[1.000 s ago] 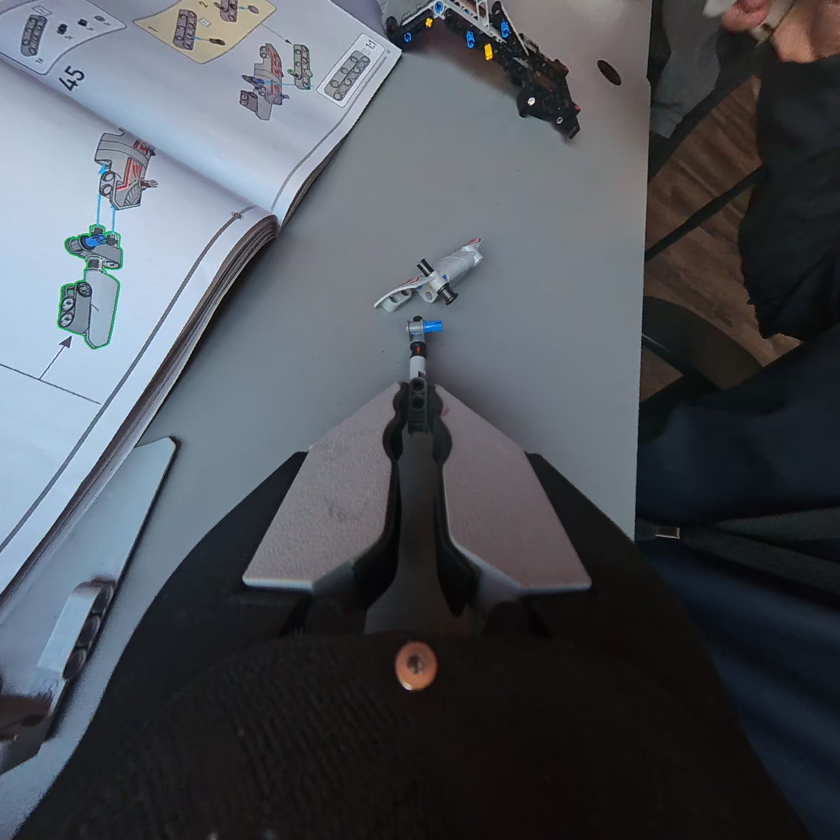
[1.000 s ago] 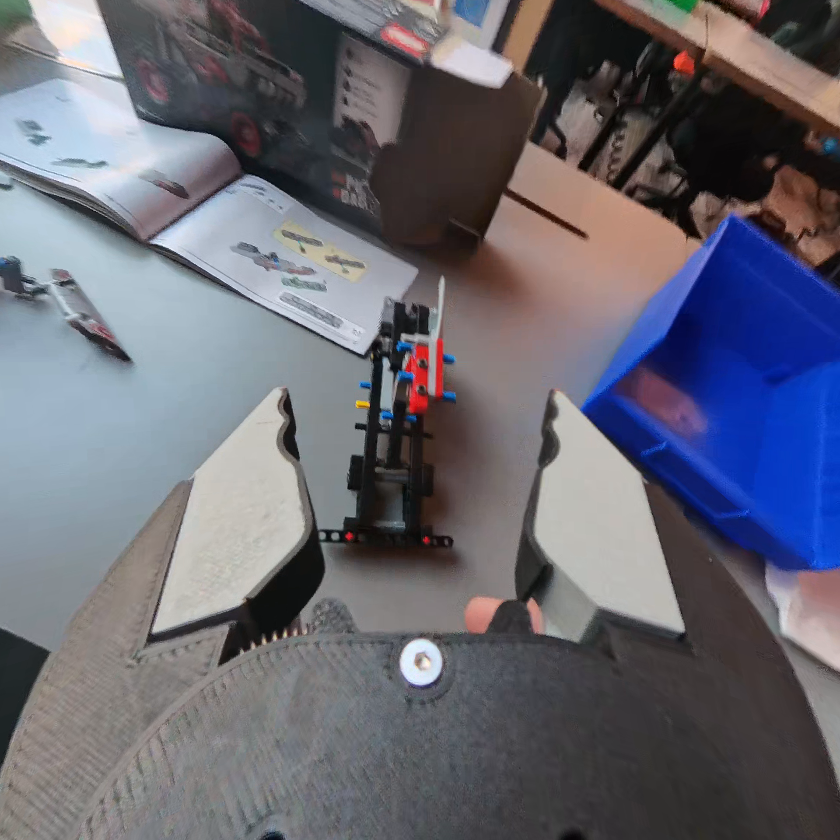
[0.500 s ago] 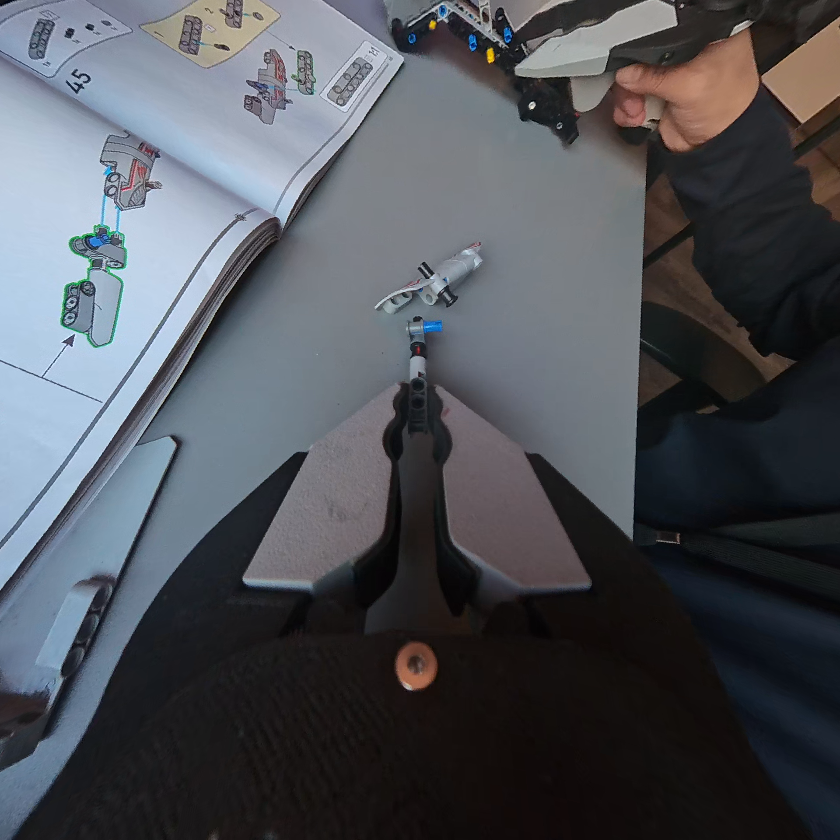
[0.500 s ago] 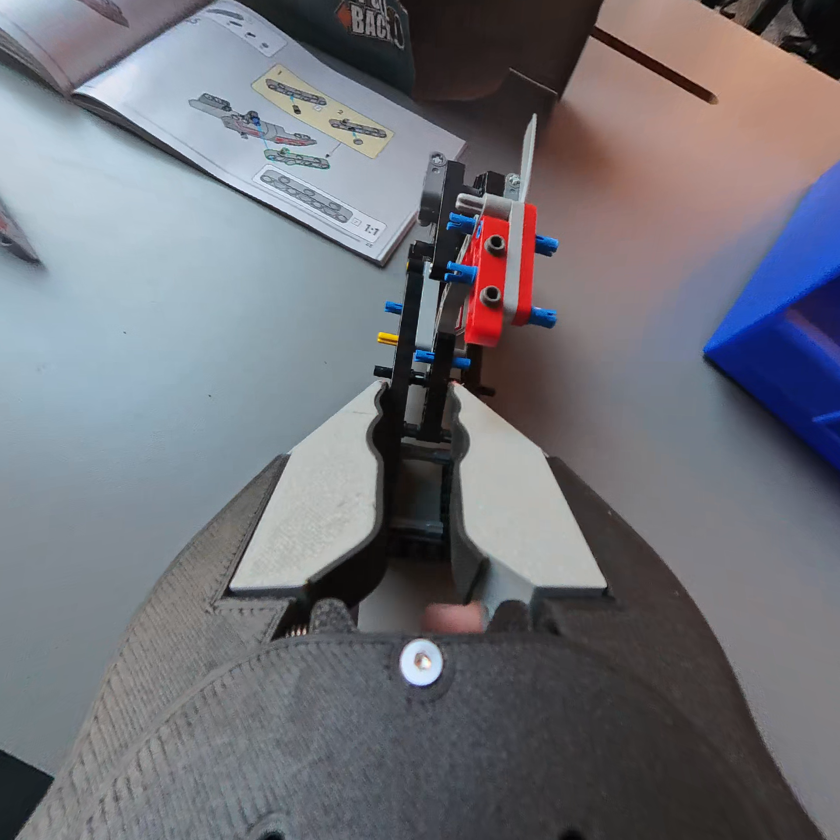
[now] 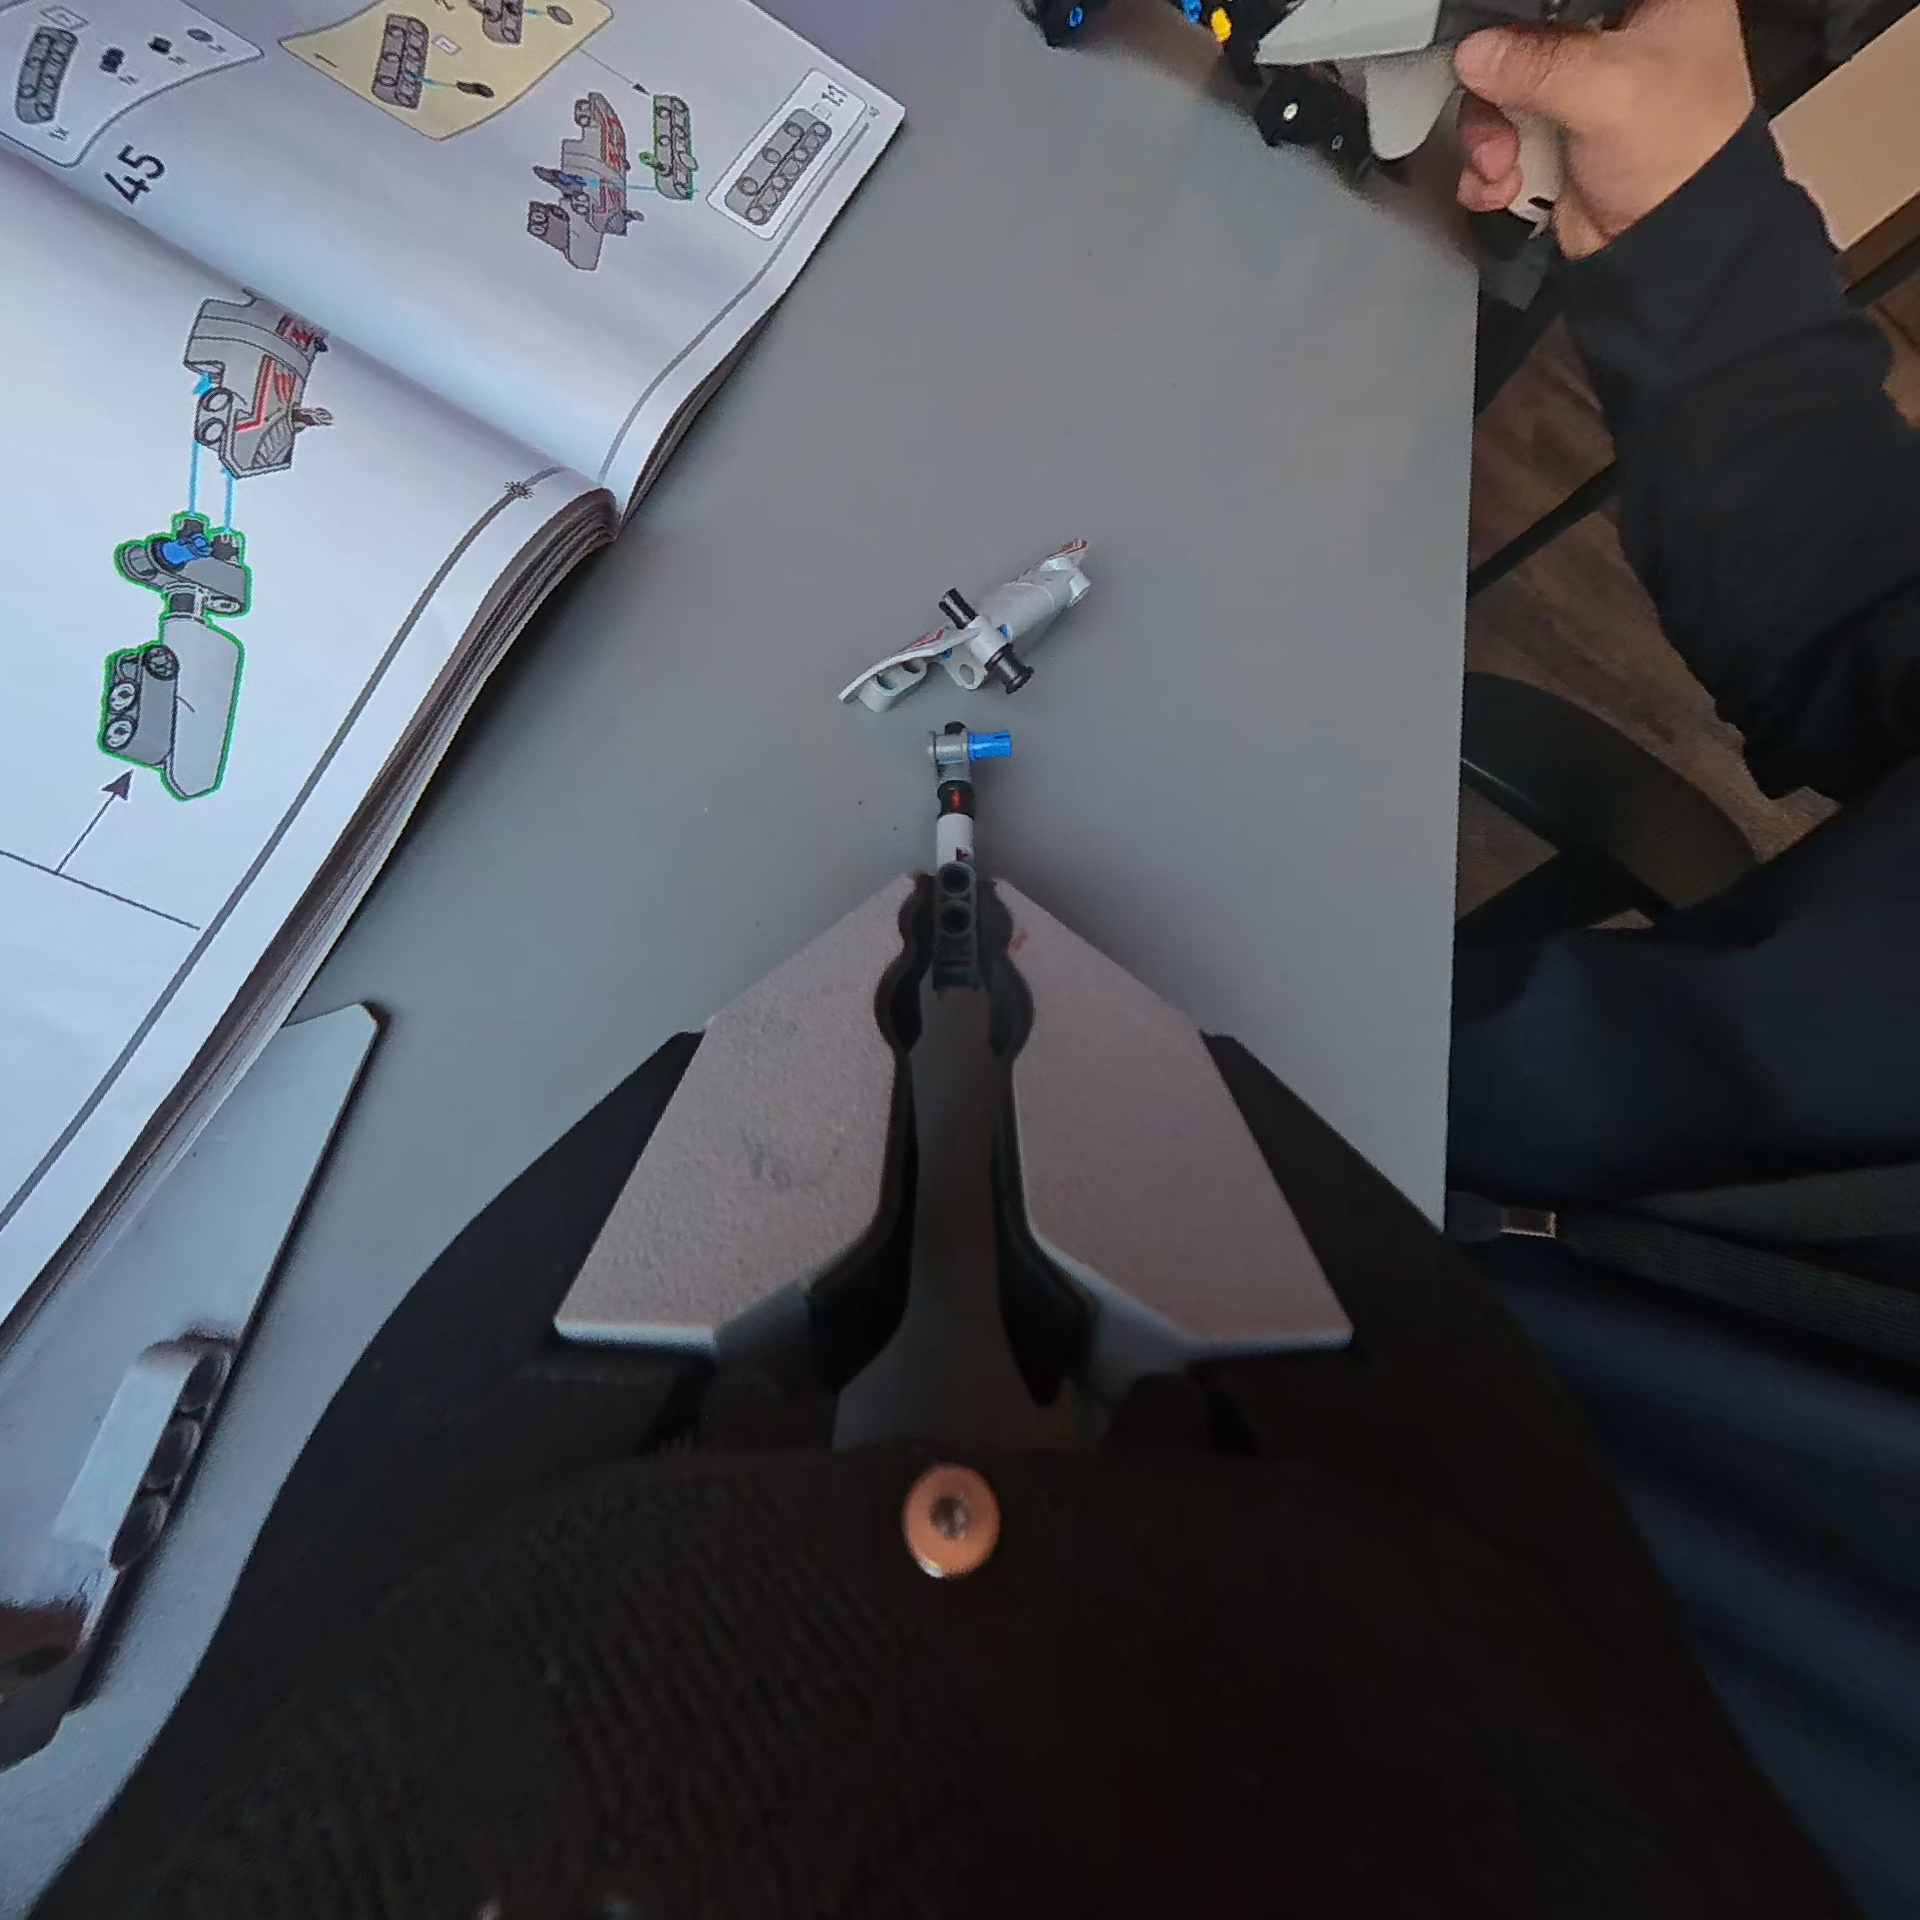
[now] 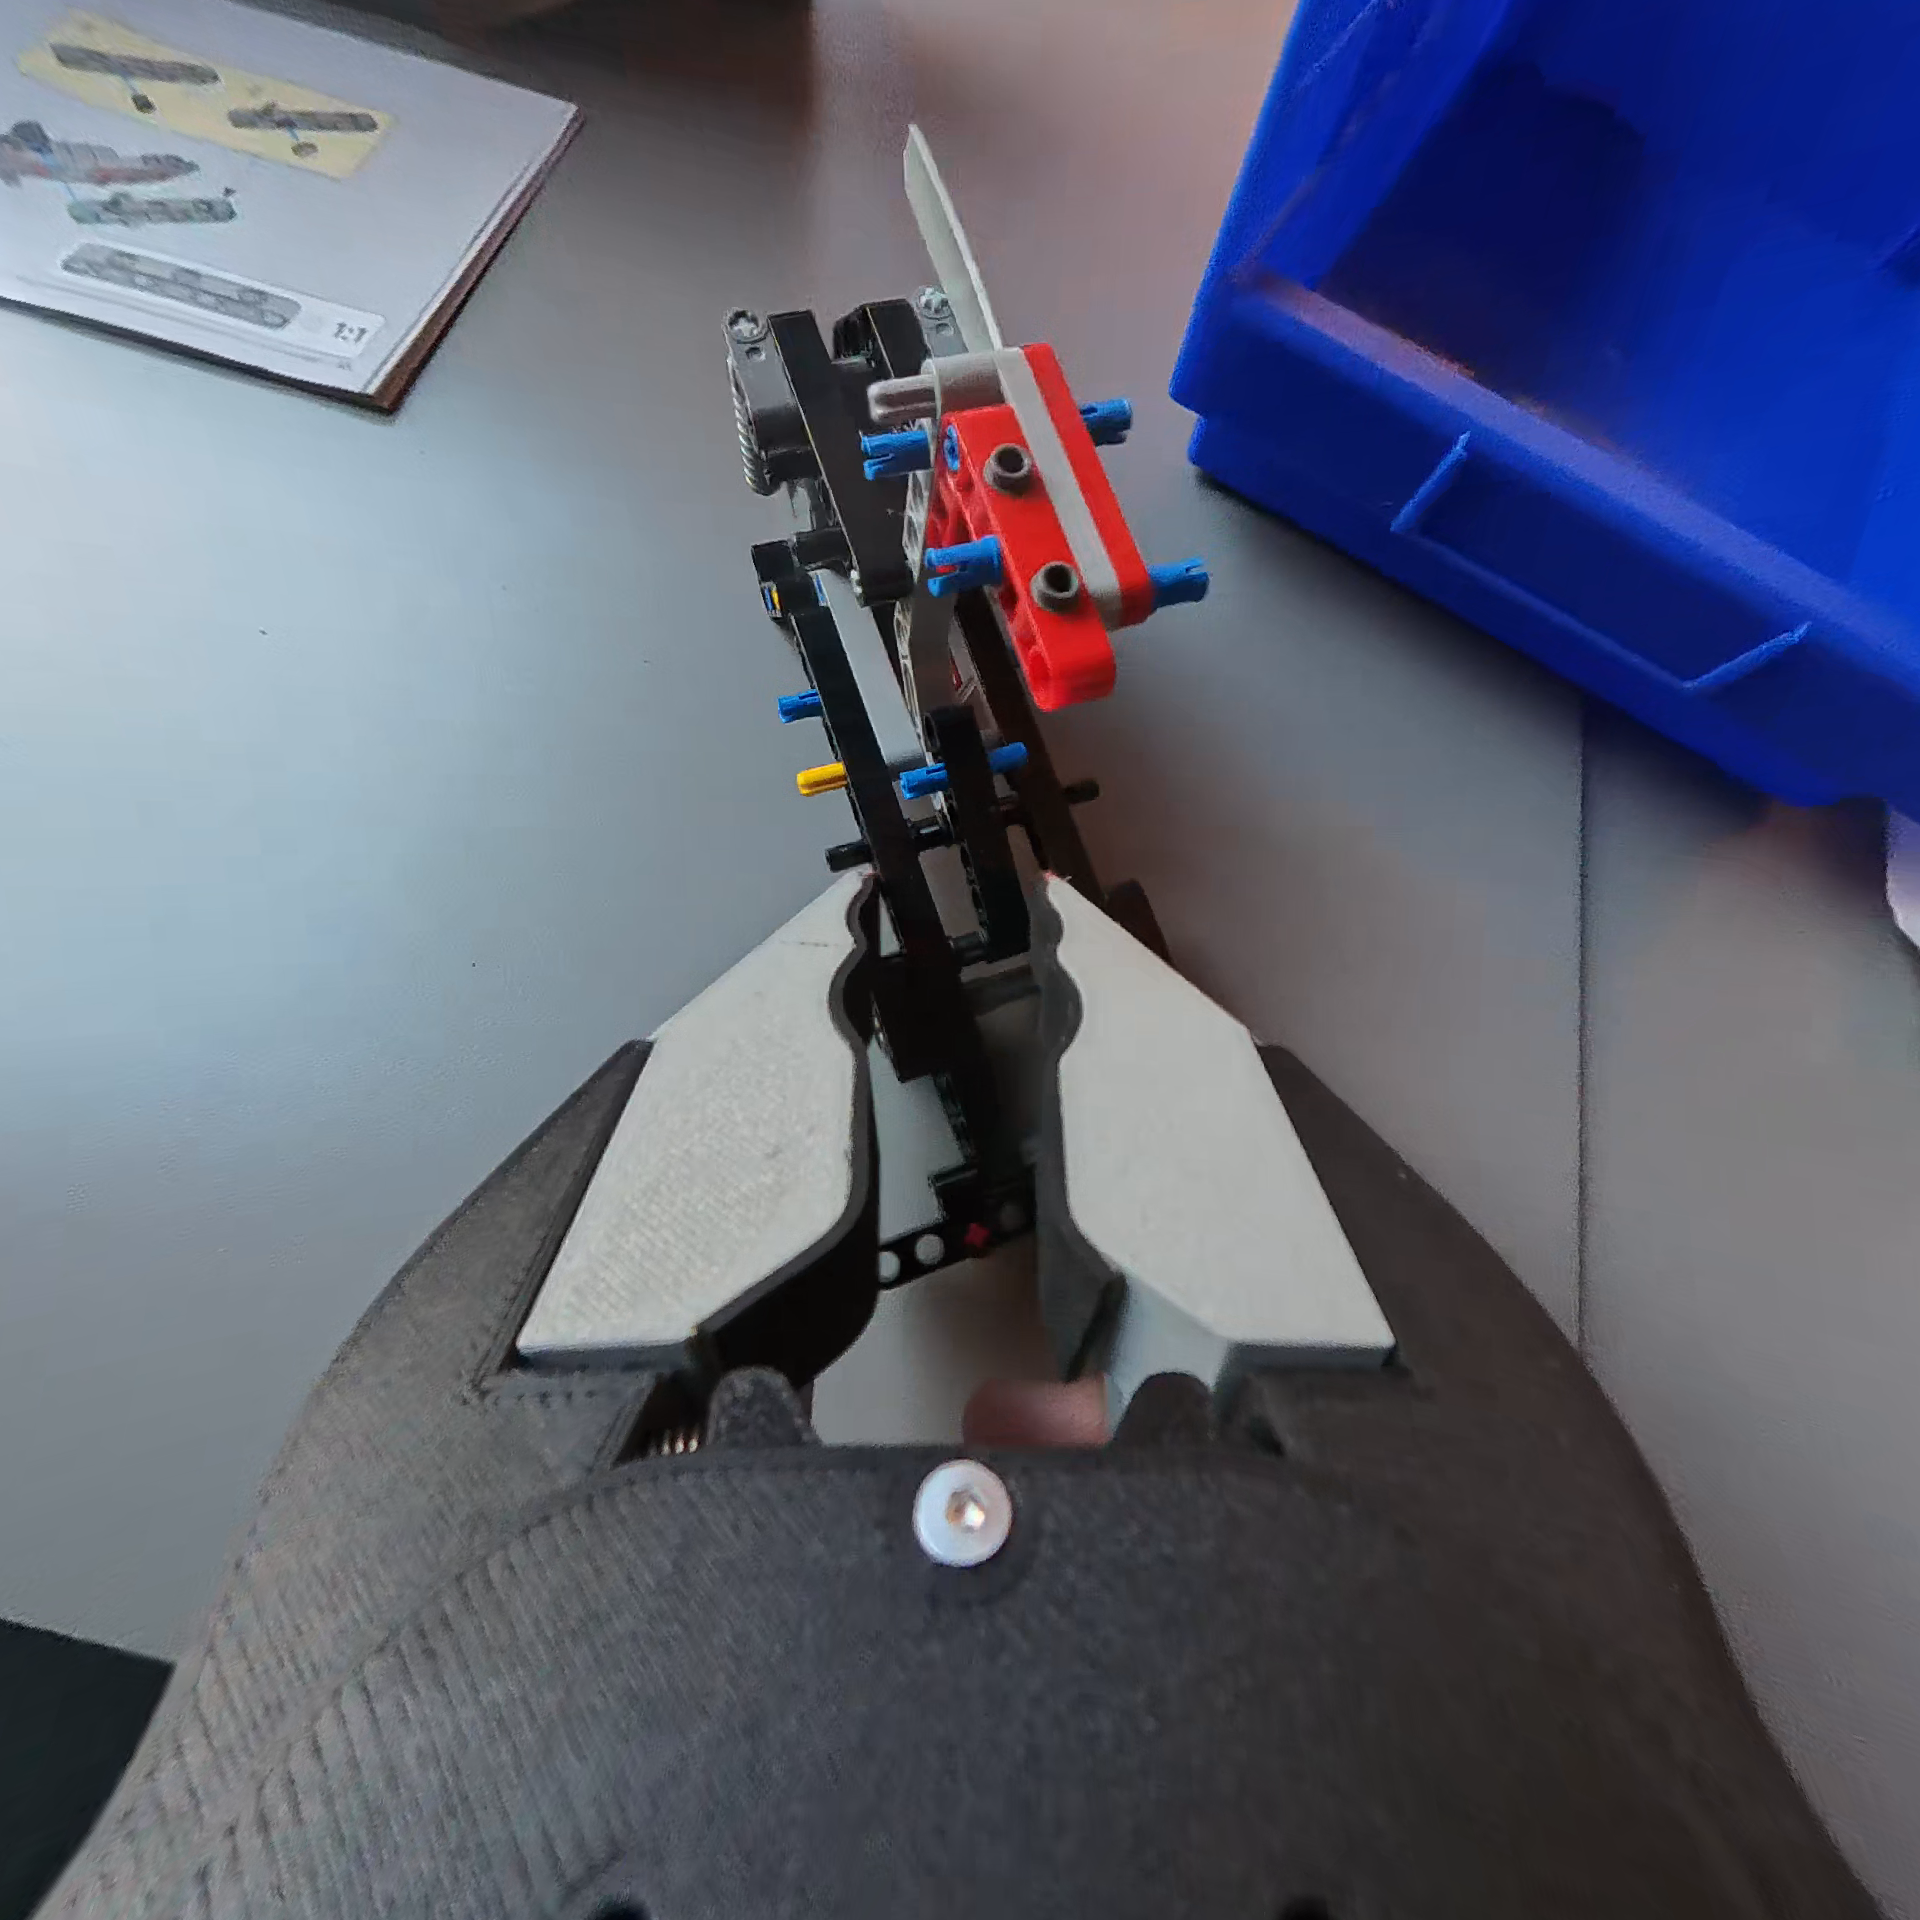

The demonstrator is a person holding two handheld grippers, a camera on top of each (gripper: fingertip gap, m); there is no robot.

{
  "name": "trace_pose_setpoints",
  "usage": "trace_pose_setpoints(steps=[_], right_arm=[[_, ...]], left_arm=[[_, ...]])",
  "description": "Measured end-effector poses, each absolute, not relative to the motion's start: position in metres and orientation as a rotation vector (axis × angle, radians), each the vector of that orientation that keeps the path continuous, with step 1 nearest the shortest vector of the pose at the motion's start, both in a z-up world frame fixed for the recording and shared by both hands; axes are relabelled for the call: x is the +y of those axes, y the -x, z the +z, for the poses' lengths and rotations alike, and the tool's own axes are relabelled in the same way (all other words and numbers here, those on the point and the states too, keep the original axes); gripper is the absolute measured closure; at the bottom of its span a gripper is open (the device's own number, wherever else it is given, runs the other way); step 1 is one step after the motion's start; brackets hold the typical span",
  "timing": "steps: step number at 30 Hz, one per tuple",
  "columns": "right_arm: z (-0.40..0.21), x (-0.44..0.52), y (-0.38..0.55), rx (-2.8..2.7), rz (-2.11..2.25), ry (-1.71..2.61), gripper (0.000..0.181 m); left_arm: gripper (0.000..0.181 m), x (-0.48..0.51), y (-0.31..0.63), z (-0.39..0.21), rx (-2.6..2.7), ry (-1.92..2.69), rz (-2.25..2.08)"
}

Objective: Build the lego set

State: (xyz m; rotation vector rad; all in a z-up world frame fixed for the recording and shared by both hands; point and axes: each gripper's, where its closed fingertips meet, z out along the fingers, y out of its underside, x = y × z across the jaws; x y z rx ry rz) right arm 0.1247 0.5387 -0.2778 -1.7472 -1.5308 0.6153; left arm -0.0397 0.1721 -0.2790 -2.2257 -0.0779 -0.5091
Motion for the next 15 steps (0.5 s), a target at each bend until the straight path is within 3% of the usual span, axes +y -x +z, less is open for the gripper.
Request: trace_pose_setpoints(steps=[5, 10, 15], right_arm=[[-0.267, 0.529, -0.128, -1.558, 0.574, 1.708, 0.138], [-0.217, 0.489, -0.12, -1.583, 0.619, 1.555, 0.14], [-0.196, 0.378, -0.073, -1.83, 0.979, 1.321, 0.145]], left_arm=[[0.176, 0.172, 0.042, -0.278, -0.094, 2.215, -0.514], [0.176, 0.172, 0.042, -0.279, -0.099, 2.221, -0.522], [0.176, 0.173, 0.042, -0.28, -0.105, 2.224, -0.528]])
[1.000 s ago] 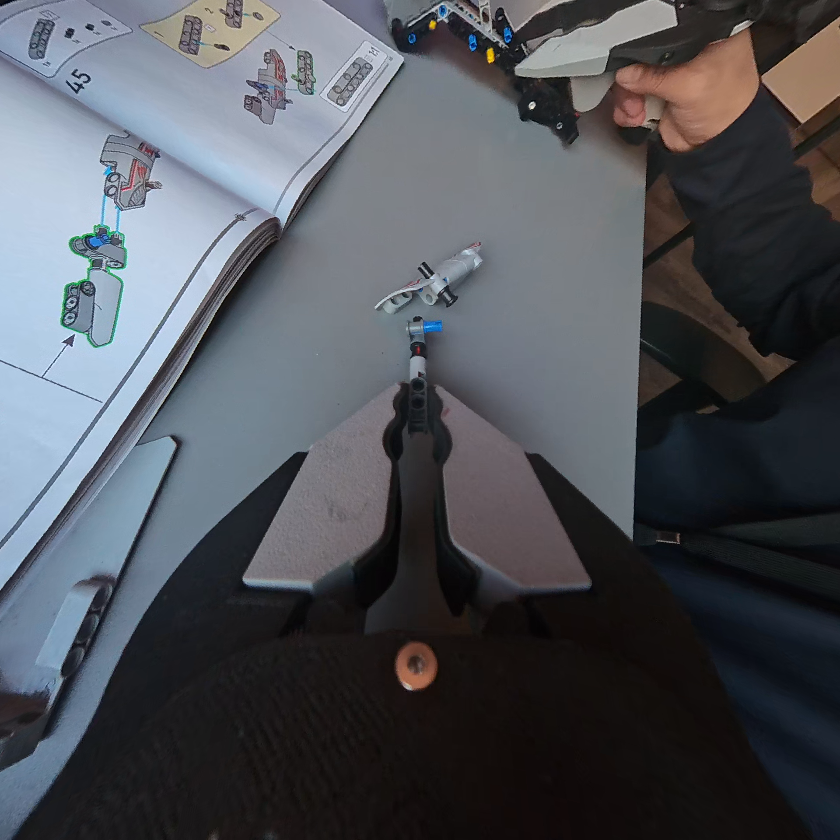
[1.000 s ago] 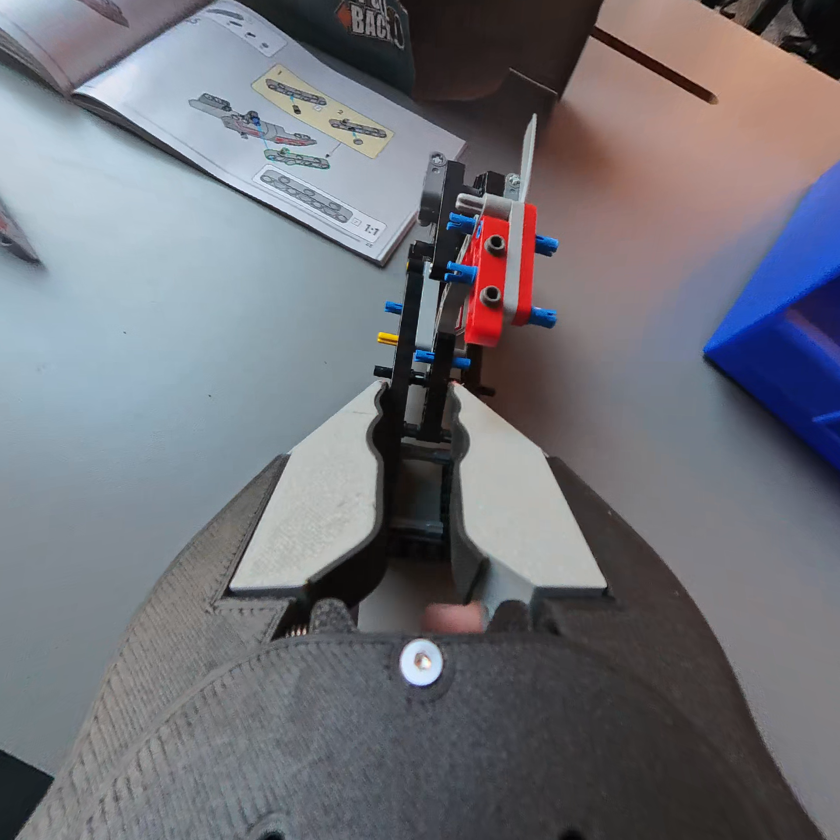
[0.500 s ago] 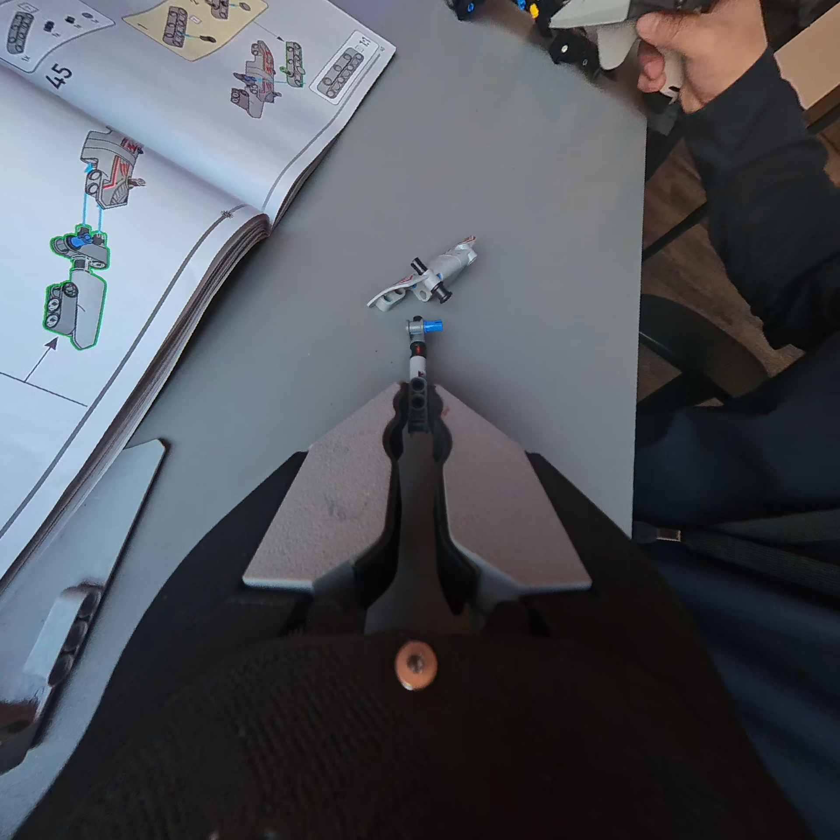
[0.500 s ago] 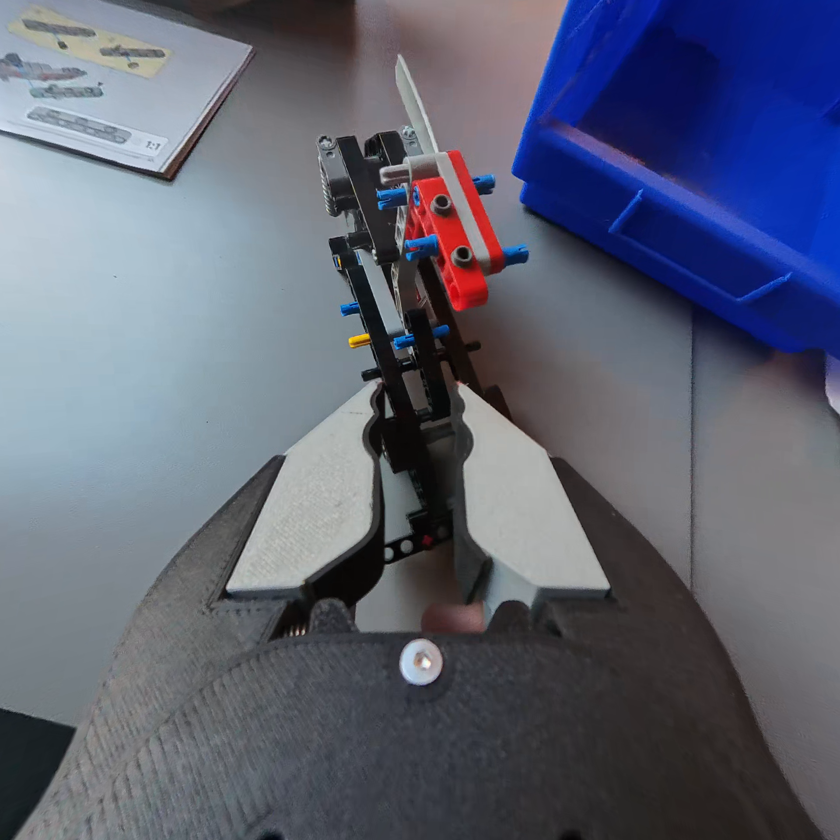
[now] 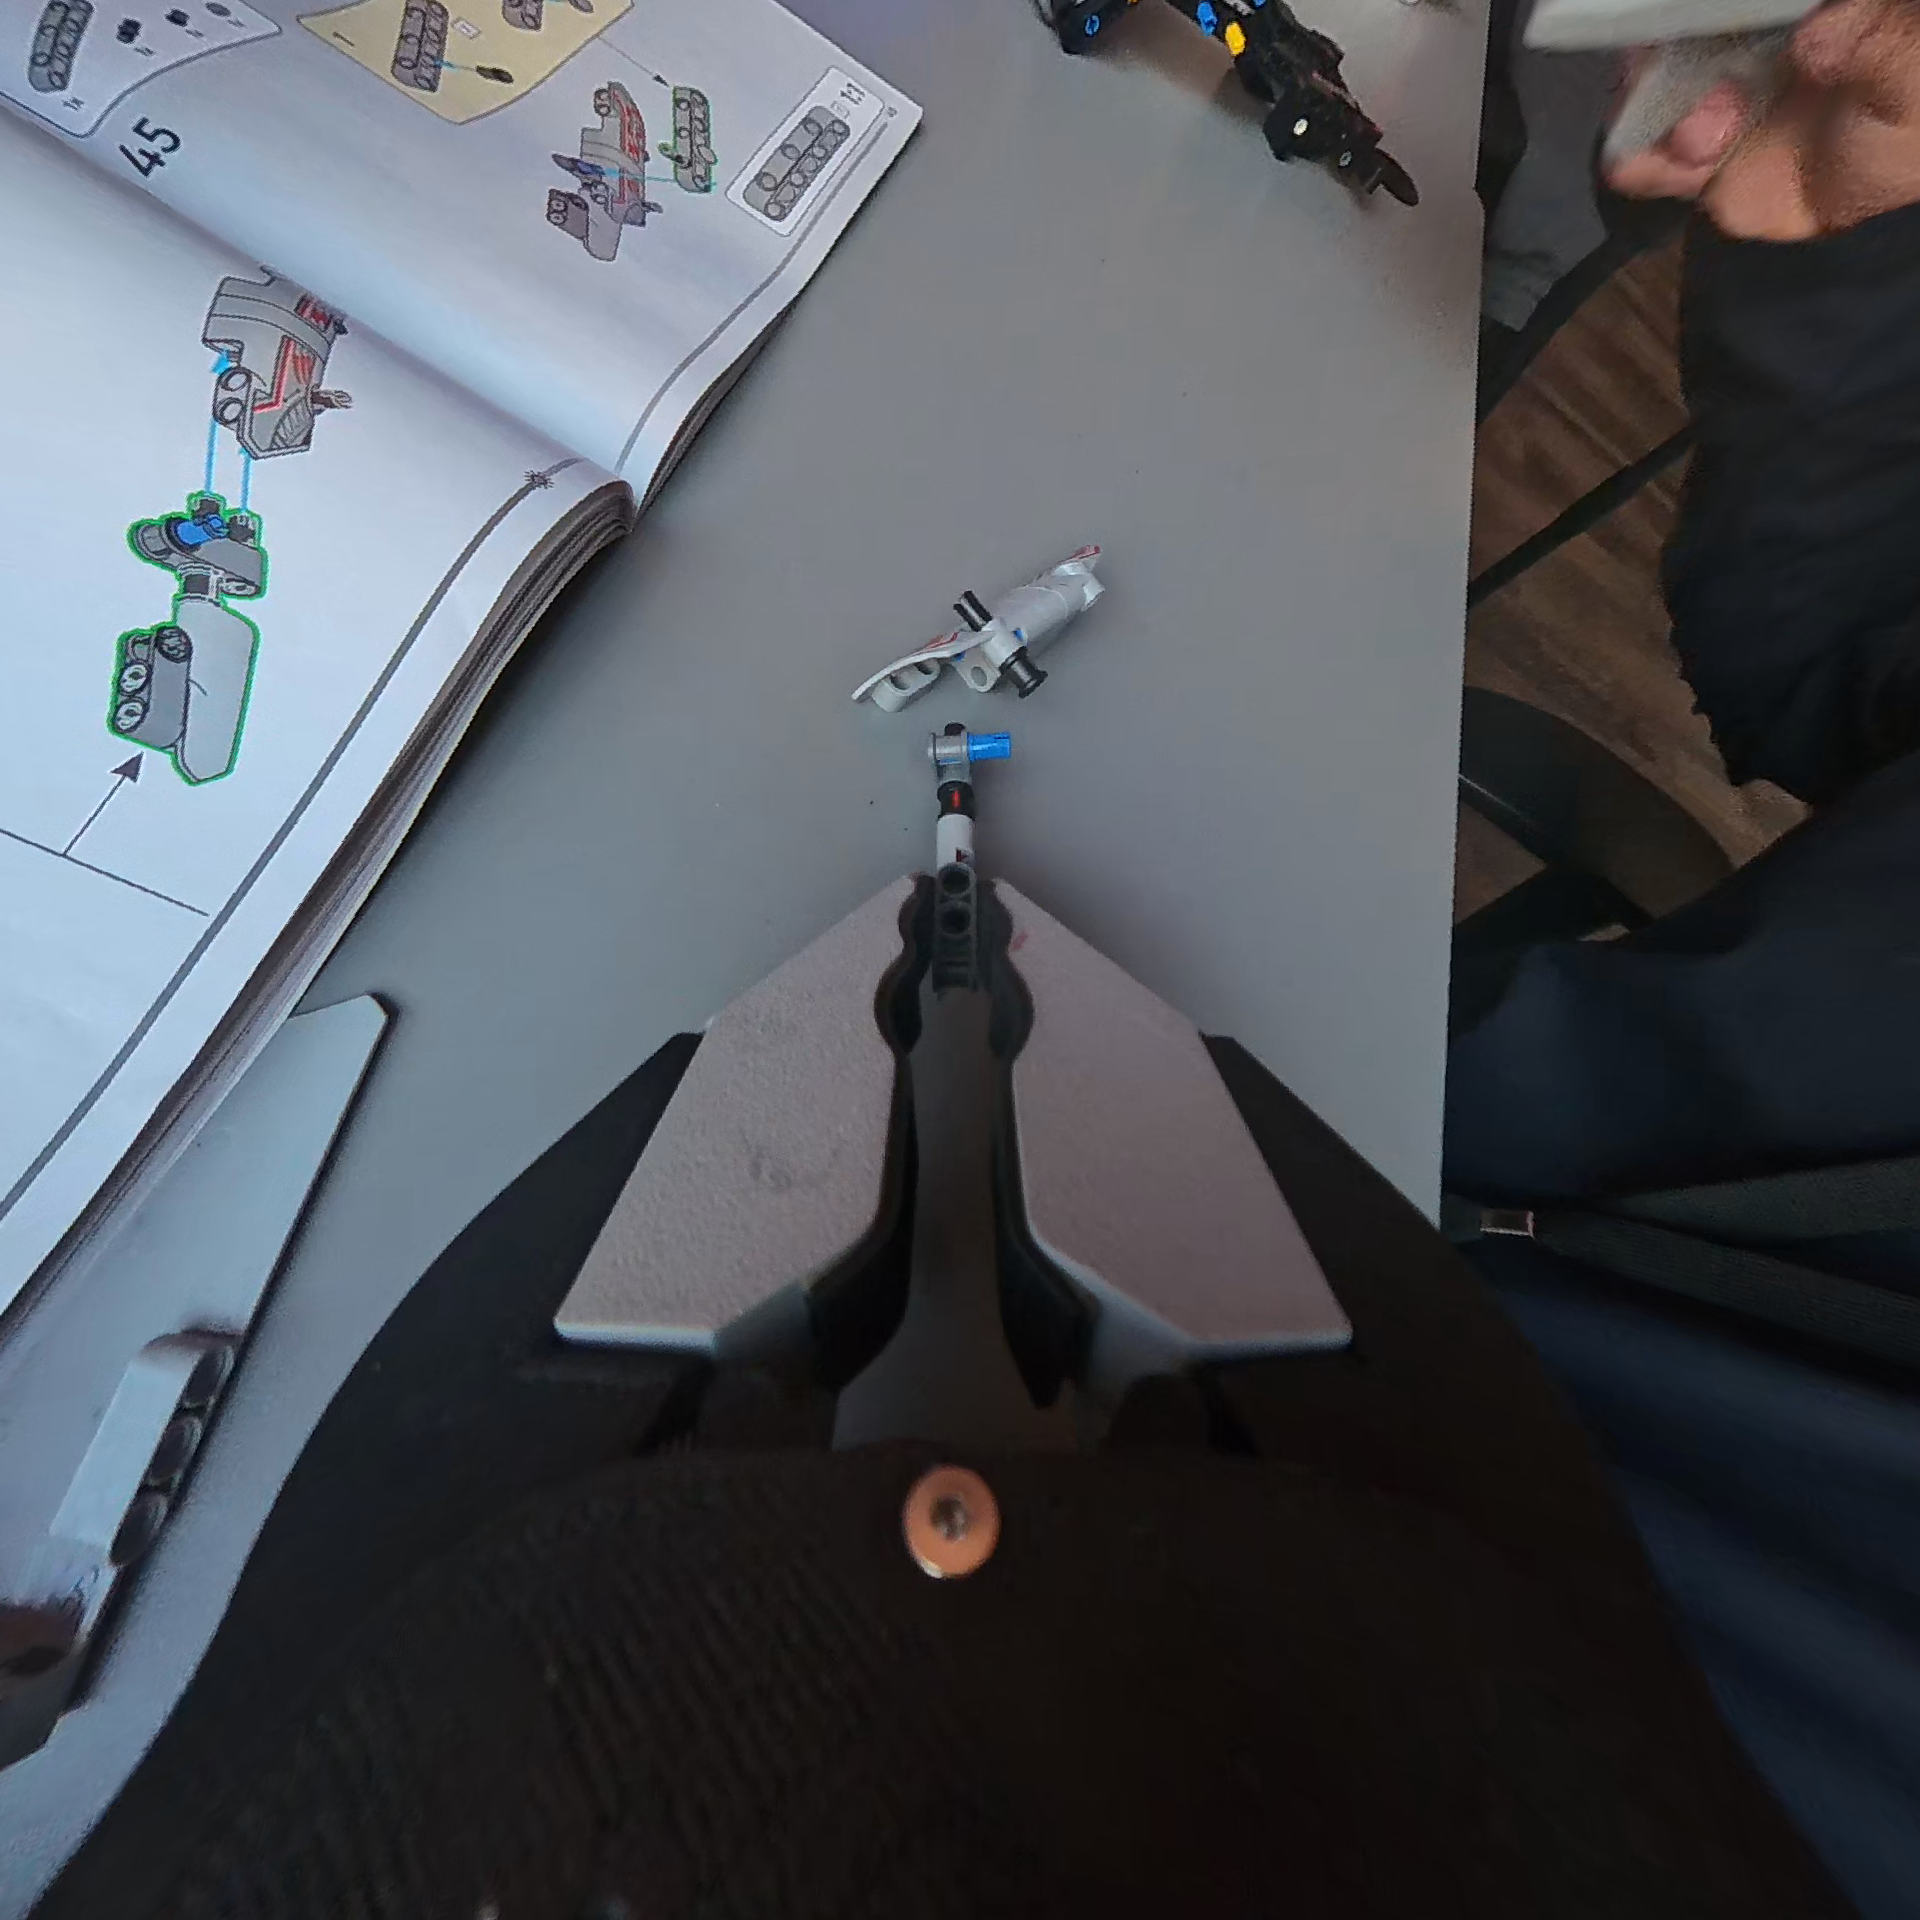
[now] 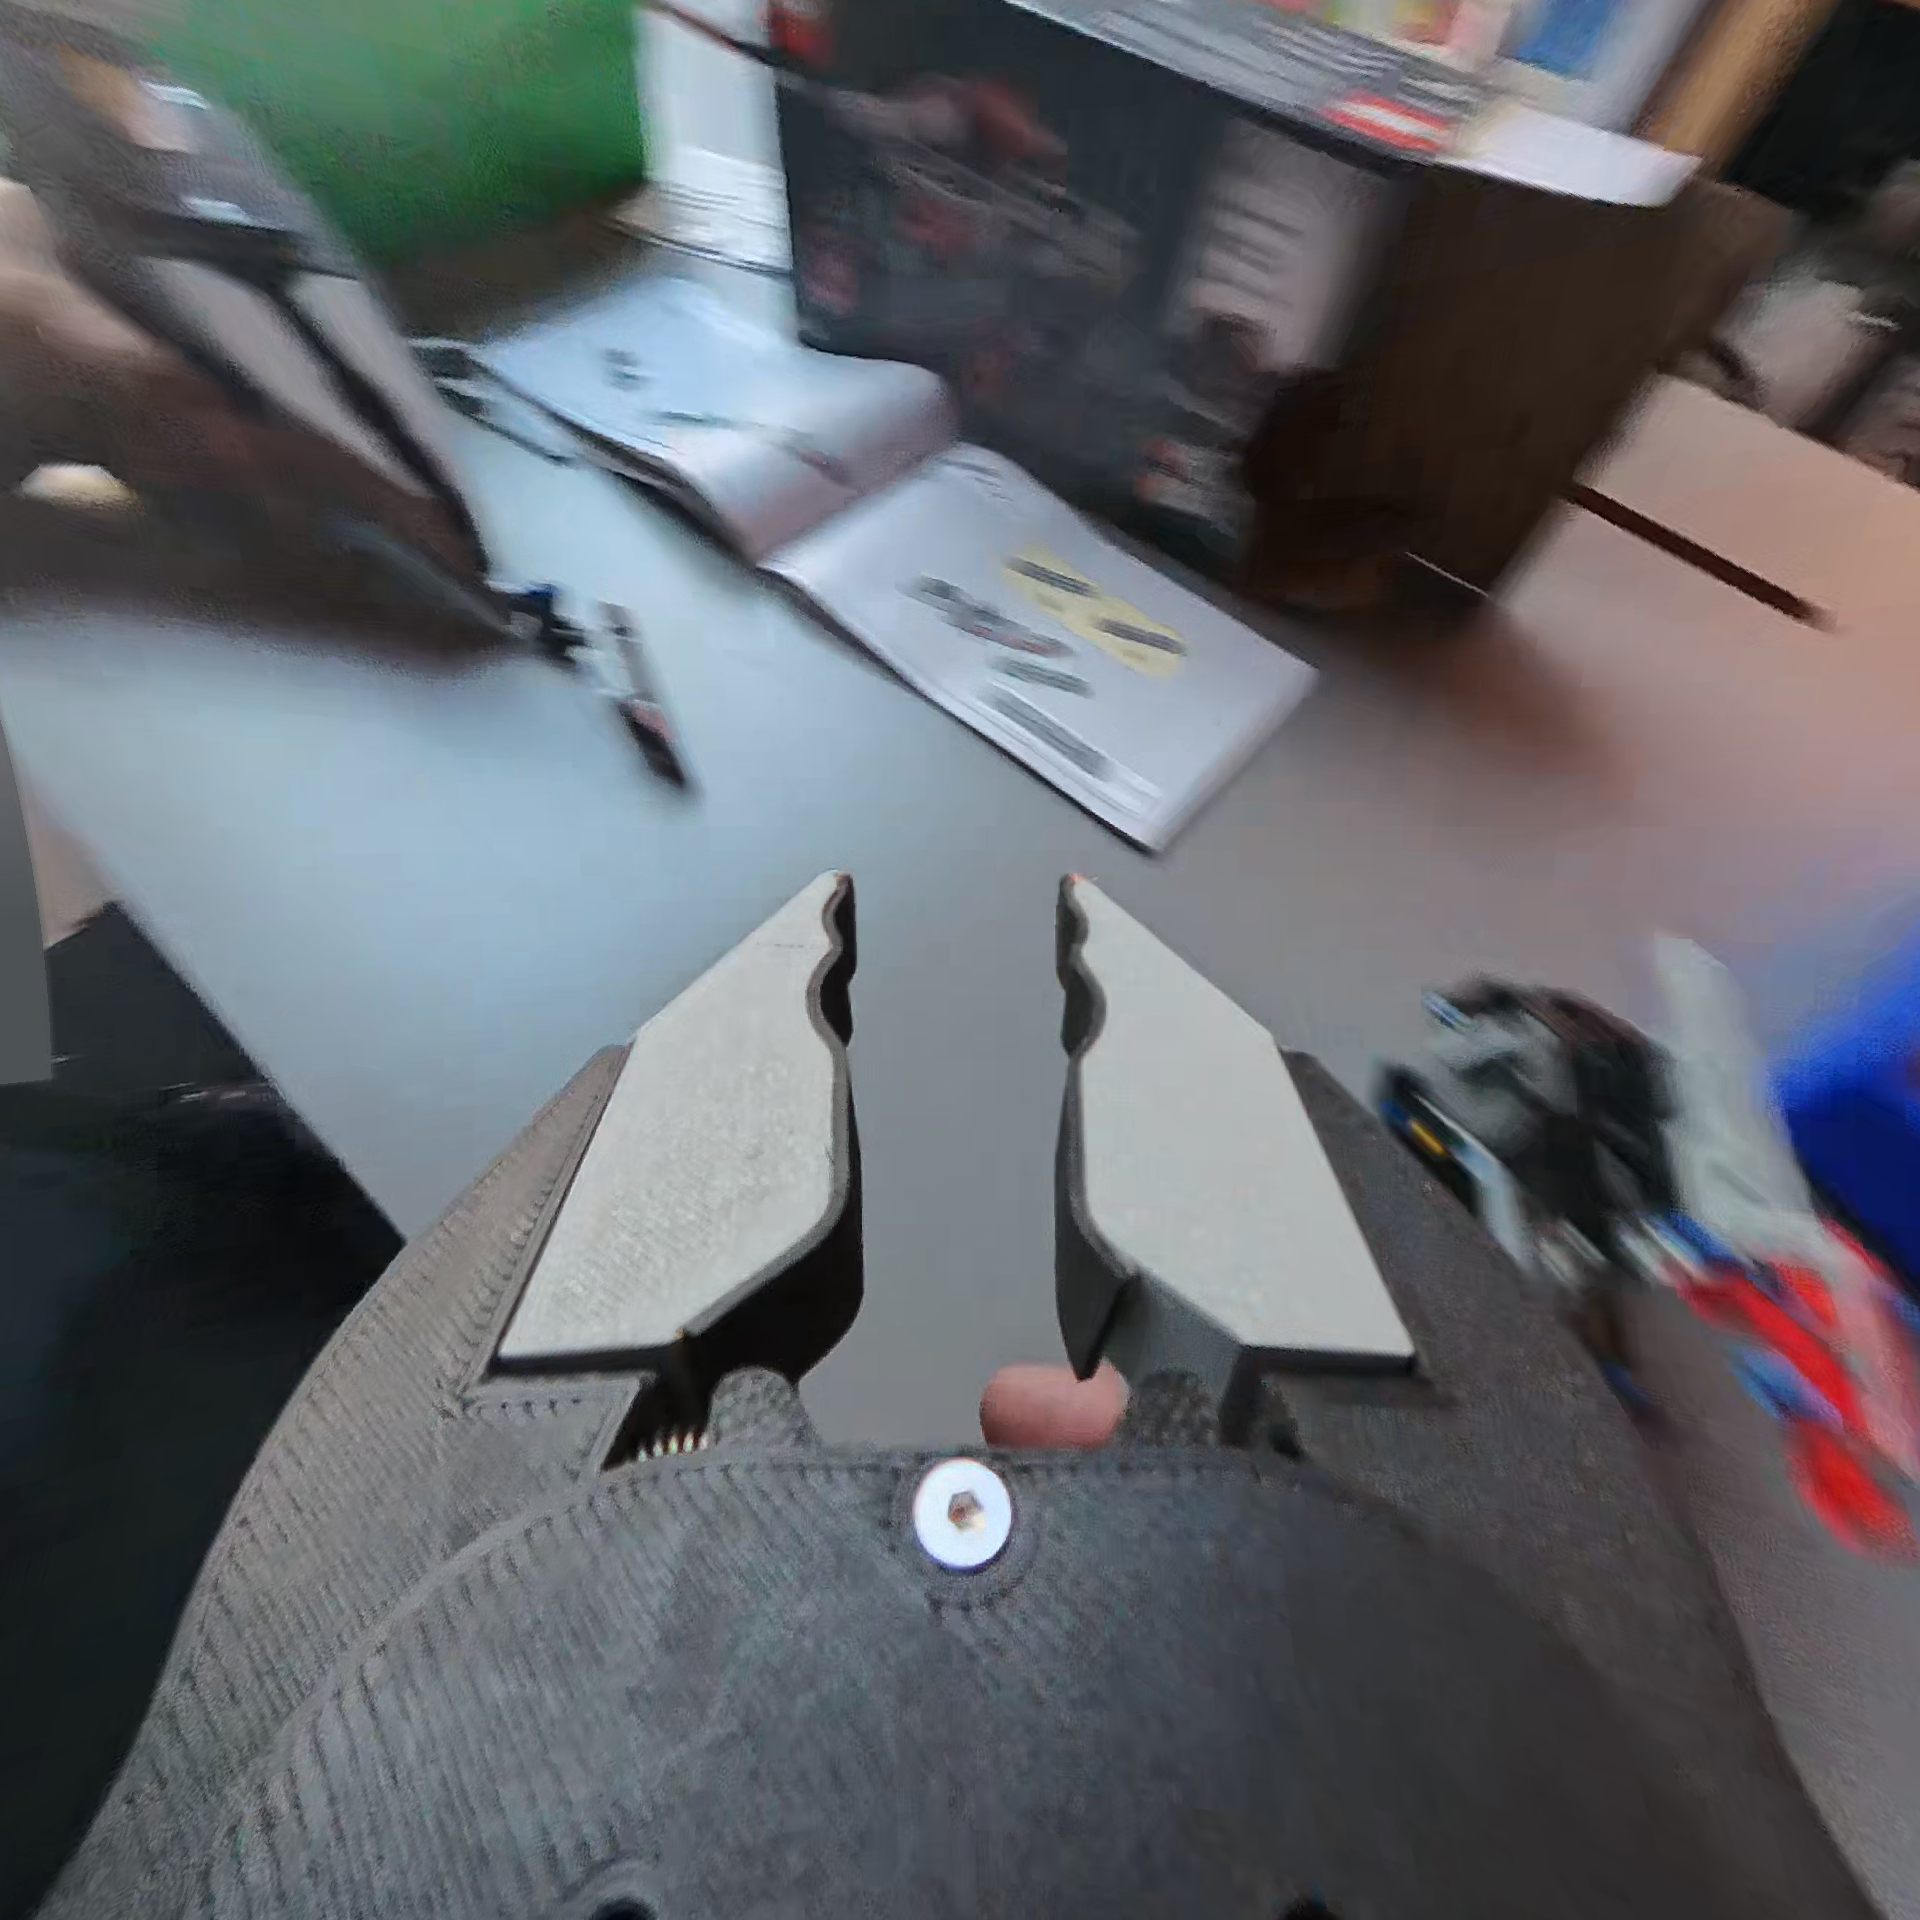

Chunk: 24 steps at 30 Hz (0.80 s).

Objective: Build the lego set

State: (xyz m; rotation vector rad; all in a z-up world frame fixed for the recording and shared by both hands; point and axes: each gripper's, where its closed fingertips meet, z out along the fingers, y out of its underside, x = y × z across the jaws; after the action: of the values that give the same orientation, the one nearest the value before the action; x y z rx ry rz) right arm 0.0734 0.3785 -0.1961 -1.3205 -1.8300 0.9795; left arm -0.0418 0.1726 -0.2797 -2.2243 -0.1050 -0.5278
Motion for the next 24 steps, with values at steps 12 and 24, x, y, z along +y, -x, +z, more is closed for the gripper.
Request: trace_pose_setpoints(steps=[12, 24], right_arm=[[-0.285, 0.233, 0.03, -2.463, 0.963, 0.827, 0.149], [-0.262, 0.245, 0.046, -2.139, 0.724, 0.279, 0.169]], left_arm=[[0.176, 0.172, 0.048, -0.278, -0.147, 2.206, -0.539], [0.176, 0.174, 0.046, -0.279, -0.144, 2.206, -0.599]])
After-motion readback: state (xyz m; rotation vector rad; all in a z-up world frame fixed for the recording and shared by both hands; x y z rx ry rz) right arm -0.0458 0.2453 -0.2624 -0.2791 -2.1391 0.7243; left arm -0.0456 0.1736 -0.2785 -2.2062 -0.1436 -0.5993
